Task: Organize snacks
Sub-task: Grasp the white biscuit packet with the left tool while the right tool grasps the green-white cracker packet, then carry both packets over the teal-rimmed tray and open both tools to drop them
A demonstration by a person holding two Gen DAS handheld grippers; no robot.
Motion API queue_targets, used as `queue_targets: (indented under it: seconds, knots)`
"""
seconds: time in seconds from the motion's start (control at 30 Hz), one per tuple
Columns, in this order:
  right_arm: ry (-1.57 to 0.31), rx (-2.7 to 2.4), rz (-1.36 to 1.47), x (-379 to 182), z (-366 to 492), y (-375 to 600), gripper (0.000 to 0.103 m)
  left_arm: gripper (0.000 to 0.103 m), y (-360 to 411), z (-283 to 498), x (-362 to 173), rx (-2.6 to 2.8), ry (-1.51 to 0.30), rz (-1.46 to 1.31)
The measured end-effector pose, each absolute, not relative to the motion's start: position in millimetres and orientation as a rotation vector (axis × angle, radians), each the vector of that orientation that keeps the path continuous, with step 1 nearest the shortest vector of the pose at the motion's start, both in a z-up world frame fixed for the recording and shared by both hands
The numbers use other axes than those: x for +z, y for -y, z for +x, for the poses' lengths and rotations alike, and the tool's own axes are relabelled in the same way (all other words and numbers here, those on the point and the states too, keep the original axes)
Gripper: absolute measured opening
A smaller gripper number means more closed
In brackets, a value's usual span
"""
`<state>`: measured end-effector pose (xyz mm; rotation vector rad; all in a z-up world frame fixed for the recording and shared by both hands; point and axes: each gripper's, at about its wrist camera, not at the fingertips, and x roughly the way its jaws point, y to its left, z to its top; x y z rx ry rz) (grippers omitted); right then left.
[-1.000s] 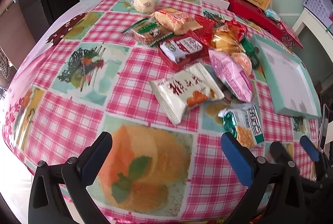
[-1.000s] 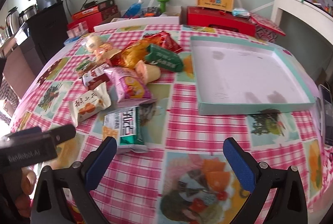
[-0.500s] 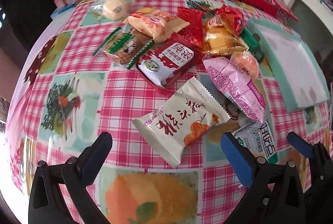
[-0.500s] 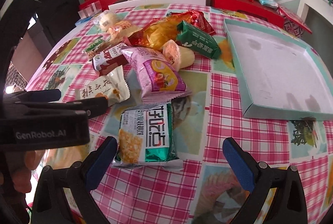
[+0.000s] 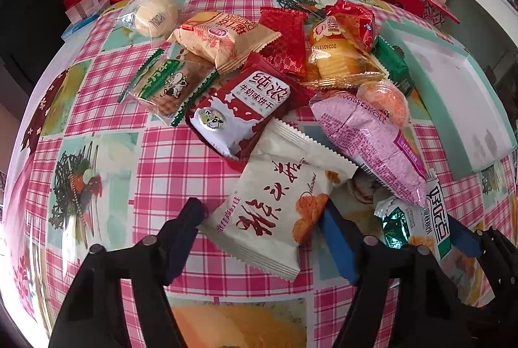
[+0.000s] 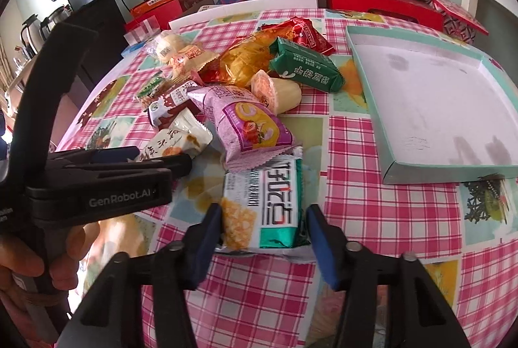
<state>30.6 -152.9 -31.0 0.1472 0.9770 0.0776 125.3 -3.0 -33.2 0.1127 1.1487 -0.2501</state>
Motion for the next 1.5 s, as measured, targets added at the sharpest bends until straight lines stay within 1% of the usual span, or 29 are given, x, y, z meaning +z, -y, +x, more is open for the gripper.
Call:
queue_targets:
  seconds: [0.1,0.23,0.27,0.3,0.77,1.0,1.23,1.5]
  knots:
    - [-0.976,0.075,0.150,-30.3,29.8,154.0,0.051,0.073,3.6,122.9,-32.8,-0.246,-1.143,0.111]
    - [-0.970,0.070,0.159,-27.8,25.2,158.2,0.051,0.070,-1.2,113.0,-29.1,-0.245,-1.135,0.077]
    - [-0.966,0.070,0.165,-26.1,23.6,160.1,0.051,0.065,-5.4,108.3,-26.1,-0.247,-1.125,0.064]
    - [-0.959,0.068,0.174,-23.9,21.6,162.8,0.051,0.054,-6.8,105.5,-22.4,-0.255,-1.114,0.049]
    - [-0.852,0.042,0.235,16.0,8.7,190.3,0.051,0.054,-12.5,99.1,-13.9,-0.212,-1.103,-0.040]
    - [-0.791,-0.030,0.245,46.2,29.0,214.0,0.051,0.054,-5.0,101.6,24.2,-0.238,-1.036,-0.078]
    - [-0.769,-0.200,0.323,53.6,66.6,271.6,0.051,0.054,48.7,120.8,63.1,-0.336,-0.961,-0.069]
    - [-0.751,-0.427,0.362,48.0,78.4,359.9,0.051,0.054,140.7,139.4,66.9,-0.460,-0.944,-0.016]
